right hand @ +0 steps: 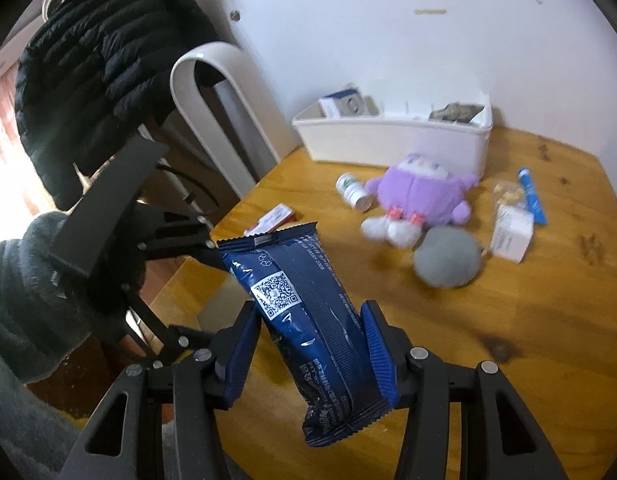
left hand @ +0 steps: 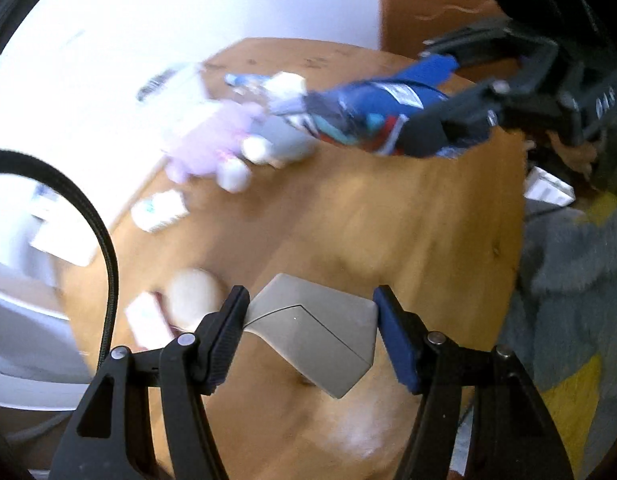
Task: Organize objects
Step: 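Carry the beige case and blue snack bar up over the white tray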
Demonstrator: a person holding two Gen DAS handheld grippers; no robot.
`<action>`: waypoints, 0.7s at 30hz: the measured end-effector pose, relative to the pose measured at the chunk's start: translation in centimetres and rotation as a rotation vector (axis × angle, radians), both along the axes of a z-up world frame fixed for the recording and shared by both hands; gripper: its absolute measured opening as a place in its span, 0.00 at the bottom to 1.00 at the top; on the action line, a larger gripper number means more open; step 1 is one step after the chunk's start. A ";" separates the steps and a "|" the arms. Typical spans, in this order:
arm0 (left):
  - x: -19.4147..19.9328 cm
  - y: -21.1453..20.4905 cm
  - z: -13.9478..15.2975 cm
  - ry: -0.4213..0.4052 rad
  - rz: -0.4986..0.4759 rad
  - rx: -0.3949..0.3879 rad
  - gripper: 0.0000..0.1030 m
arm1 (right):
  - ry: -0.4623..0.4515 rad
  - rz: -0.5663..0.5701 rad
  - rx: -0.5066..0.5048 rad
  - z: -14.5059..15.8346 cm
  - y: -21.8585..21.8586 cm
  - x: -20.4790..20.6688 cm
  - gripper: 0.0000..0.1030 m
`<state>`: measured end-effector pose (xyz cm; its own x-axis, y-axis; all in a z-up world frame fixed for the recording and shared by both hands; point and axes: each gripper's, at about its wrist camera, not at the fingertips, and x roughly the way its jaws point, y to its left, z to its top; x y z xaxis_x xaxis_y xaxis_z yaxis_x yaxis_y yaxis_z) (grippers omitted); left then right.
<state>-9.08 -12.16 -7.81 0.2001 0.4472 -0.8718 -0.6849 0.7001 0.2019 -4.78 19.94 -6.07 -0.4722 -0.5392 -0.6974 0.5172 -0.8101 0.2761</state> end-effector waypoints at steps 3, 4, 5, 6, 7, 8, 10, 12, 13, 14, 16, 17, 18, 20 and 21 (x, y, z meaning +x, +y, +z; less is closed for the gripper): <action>0.1 1.4 3.3 0.029 0.040 0.059 0.66 | 0.034 -0.016 0.011 2.2 0.3 -1.3 0.51; 0.7 1.8 4.3 0.034 0.055 0.084 0.66 | 0.047 -0.021 0.015 2.8 0.3 -1.8 0.51; 0.8 2.4 5.8 0.037 0.077 0.115 0.66 | 0.067 -0.031 0.023 3.9 0.3 -2.6 0.51; 1.0 2.9 6.9 0.038 0.096 0.139 0.66 | 0.079 -0.038 0.027 4.7 0.2 -3.2 0.51; 0.6 3.9 8.5 0.035 0.117 0.168 0.66 | 0.091 -0.045 0.029 5.5 0.2 -3.8 0.51; 0.4 4.8 10.2 0.027 0.143 0.196 0.66 | 0.103 -0.056 0.029 6.4 0.2 -4.7 0.51; 0.1 6.7 13.4 0.011 0.189 0.246 0.66 | 0.122 -0.082 0.032 8.3 0.2 -6.6 0.51; -0.1 8.4 15.7 0.008 0.232 0.290 0.66 | 0.140 -0.106 0.028 10.1 0.1 -8.8 0.51; -0.3 9.3 16.8 0.008 0.258 0.315 0.66 | 0.150 -0.122 0.026 11.2 0.0 -10.0 0.51; -0.5 10.5 17.9 0.008 0.293 0.335 0.66 | 0.159 -0.139 0.027 12.0 -0.2 -11.0 0.51; -1.3 12.8 19.5 -0.002 0.362 0.349 0.66 | 0.164 -0.172 0.018 13.4 -0.3 -13.0 0.51; -1.8 14.1 20.1 -0.012 0.405 0.346 0.66 | 0.157 -0.192 0.009 14.0 -0.3 -14.2 0.51; -2.2 15.3 20.5 -0.020 0.441 0.342 0.66 | 0.145 -0.219 0.005 14.6 -0.3 -15.7 0.51; -3.2 17.9 20.8 -0.033 0.515 0.337 0.66 | 0.112 -0.263 -0.023 15.1 -0.1 -18.2 0.51; -3.9 19.3 20.8 -0.034 0.557 0.340 0.66 | 0.087 -0.281 -0.046 15.2 0.1 -19.9 0.51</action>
